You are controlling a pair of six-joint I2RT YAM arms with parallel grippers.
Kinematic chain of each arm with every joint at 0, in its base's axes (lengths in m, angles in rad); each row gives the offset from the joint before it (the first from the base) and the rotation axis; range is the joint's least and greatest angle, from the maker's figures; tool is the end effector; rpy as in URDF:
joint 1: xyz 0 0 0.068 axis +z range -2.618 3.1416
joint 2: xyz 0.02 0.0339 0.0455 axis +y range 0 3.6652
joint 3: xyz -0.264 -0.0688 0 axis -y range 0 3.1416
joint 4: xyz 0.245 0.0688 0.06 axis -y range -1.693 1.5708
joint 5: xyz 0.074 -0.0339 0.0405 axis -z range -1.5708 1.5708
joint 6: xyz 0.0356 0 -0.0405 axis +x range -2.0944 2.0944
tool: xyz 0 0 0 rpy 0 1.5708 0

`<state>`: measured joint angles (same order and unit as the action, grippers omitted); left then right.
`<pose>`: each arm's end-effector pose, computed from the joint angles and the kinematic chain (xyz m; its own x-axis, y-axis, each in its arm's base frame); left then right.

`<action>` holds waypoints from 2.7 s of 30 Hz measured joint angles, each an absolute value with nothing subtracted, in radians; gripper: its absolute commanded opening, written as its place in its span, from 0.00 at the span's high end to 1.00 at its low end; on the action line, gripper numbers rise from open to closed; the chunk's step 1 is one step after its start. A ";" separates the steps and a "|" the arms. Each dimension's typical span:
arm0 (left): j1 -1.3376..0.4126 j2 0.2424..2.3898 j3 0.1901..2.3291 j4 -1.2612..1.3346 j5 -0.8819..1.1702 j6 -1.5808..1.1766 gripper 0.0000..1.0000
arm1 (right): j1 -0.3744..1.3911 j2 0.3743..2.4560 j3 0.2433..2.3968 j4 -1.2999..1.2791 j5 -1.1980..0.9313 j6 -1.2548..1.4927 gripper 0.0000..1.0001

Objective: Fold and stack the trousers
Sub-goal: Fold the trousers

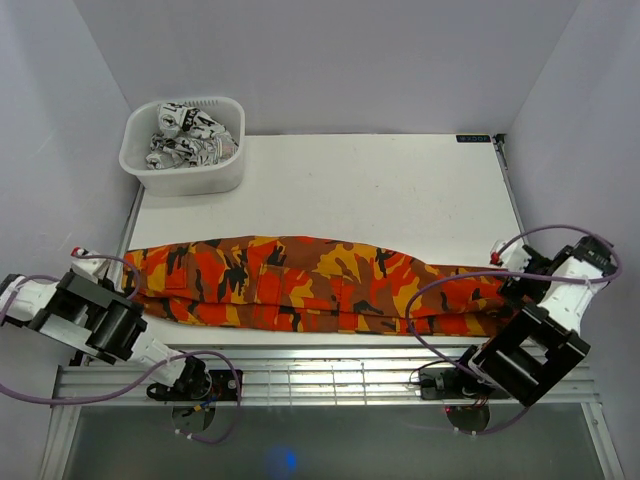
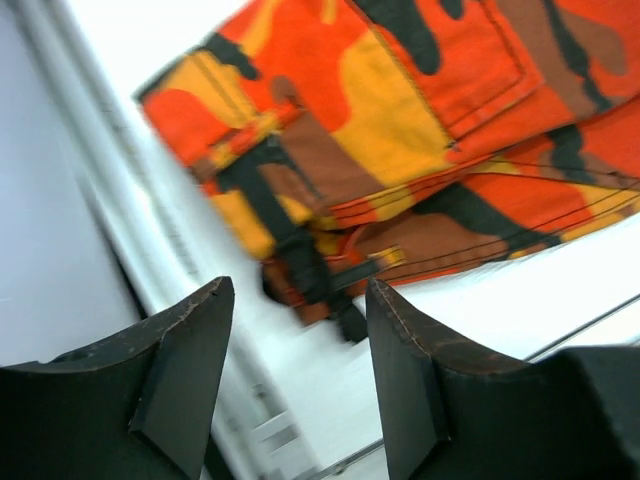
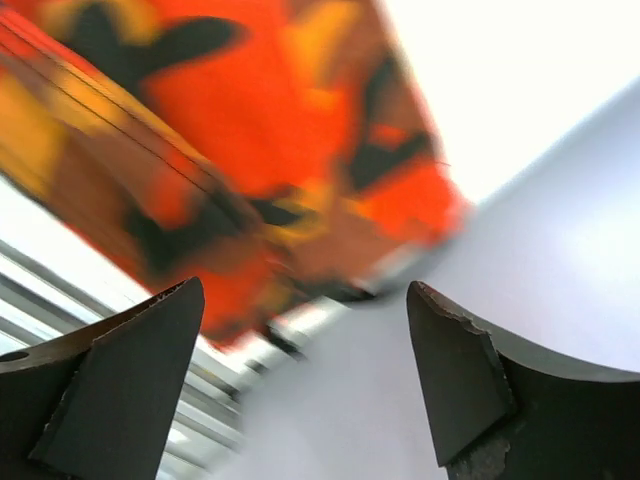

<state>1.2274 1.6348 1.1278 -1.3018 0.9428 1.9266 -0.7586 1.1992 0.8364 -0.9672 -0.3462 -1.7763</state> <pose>0.1139 0.2331 0.2182 -0.4648 0.3358 -0.8193 0.5218 0.8514 0.0529 0.1536 -0.1289 0.2242 -0.4321 -0.8592 -0.2739 -0.8101 0.5033 -0.3007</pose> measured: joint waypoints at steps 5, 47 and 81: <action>1.207 1.539 1.189 -1.317 0.941 1.917 0.30 | -0.760 1.302 1.184 -1.030 -0.414 -1.700 0.14; 0.685 1.613 0.958 -0.655 0.530 0.947 0.41 | -0.501 1.419 1.024 -0.792 -0.196 -0.751 0.45; 0.685 1.541 0.896 -0.654 0.512 0.983 0.40 | -0.592 1.551 1.058 -0.782 -0.302 -0.601 0.92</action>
